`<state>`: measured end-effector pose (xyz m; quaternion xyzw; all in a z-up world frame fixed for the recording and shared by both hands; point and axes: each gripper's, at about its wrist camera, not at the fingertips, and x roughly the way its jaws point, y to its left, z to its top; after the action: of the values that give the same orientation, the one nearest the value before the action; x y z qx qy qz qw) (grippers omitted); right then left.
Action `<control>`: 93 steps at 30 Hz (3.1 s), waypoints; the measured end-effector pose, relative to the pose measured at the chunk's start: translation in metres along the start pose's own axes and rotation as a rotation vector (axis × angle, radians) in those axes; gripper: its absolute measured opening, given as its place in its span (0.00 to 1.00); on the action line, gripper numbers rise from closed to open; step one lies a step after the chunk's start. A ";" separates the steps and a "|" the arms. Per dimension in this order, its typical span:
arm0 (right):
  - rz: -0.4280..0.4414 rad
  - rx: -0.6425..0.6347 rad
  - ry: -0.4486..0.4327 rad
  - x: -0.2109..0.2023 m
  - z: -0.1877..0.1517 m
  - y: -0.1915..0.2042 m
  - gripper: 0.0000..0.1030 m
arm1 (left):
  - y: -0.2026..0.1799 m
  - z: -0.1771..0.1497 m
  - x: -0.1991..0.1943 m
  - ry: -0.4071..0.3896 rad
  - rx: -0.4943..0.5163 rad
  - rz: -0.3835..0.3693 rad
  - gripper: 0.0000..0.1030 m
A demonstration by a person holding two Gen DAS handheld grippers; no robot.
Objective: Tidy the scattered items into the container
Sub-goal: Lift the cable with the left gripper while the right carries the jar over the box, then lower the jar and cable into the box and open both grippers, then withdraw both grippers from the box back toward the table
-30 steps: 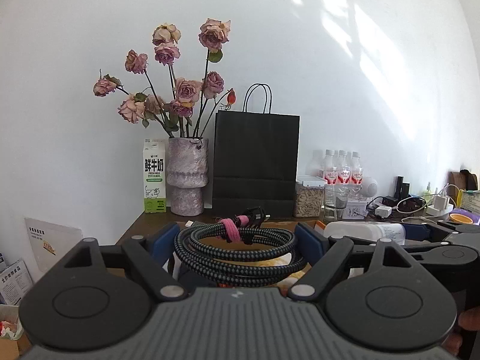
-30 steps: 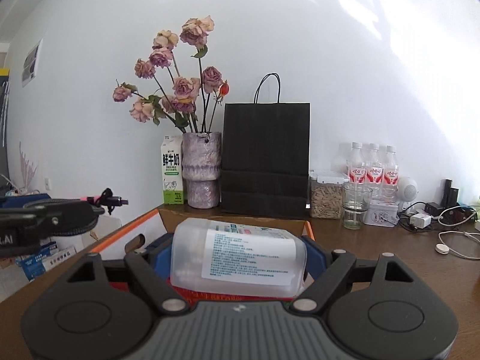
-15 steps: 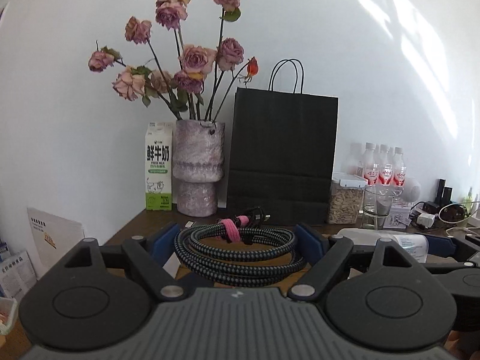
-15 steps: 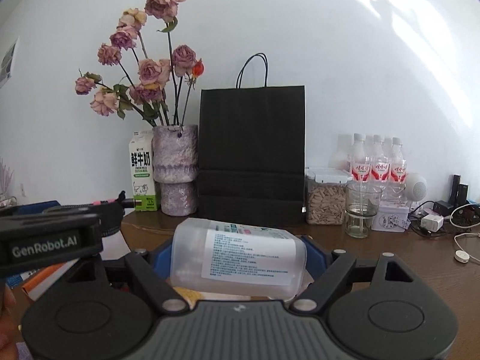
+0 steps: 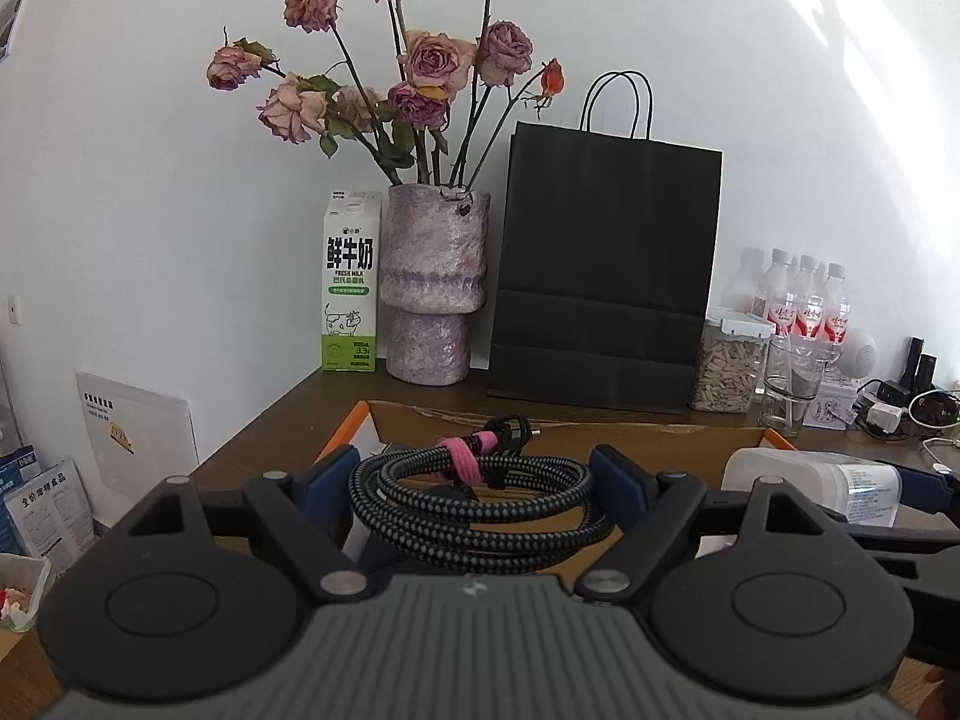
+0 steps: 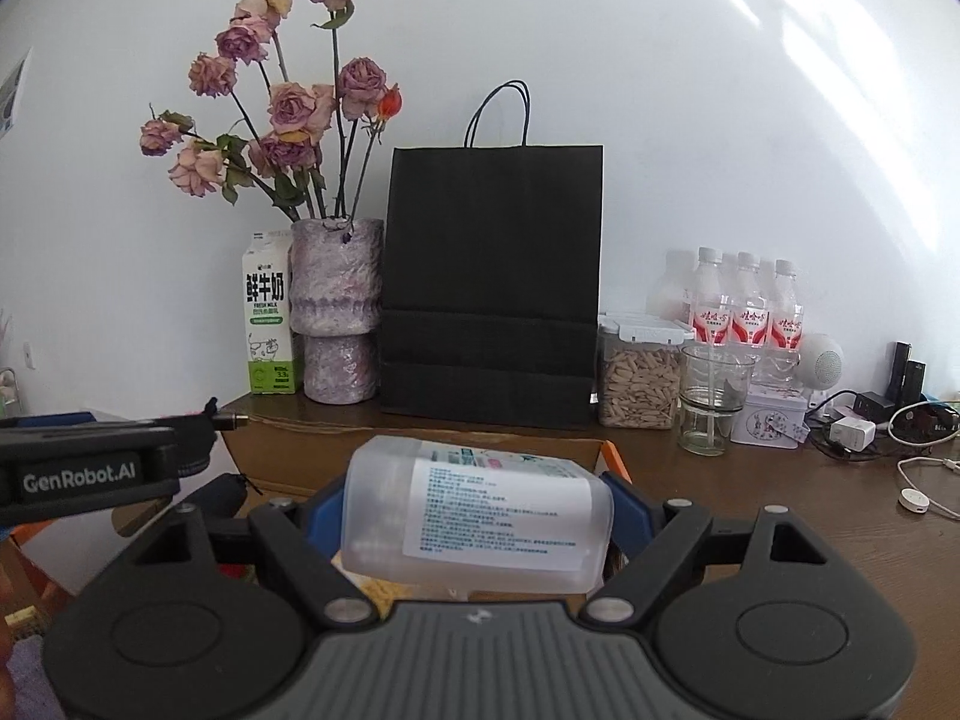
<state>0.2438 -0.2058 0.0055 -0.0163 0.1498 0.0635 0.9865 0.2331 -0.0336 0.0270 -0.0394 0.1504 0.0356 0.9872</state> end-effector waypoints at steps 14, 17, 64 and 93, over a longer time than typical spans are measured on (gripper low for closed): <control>-0.008 -0.016 0.034 0.006 -0.007 0.003 0.89 | -0.003 -0.005 0.004 0.018 0.021 0.045 0.99; 0.012 -0.003 0.022 0.001 -0.006 0.001 1.00 | -0.004 -0.003 -0.004 -0.036 0.021 0.086 1.00; 0.009 -0.019 -0.036 -0.060 0.012 0.007 1.00 | 0.005 0.021 -0.064 -0.088 -0.055 -0.022 1.00; 0.038 -0.037 0.143 -0.160 -0.065 0.002 1.00 | 0.042 -0.047 -0.166 0.074 0.007 -0.046 1.00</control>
<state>0.0729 -0.2261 -0.0085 -0.0360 0.2189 0.0836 0.9715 0.0583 -0.0060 0.0294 -0.0404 0.1859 0.0108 0.9817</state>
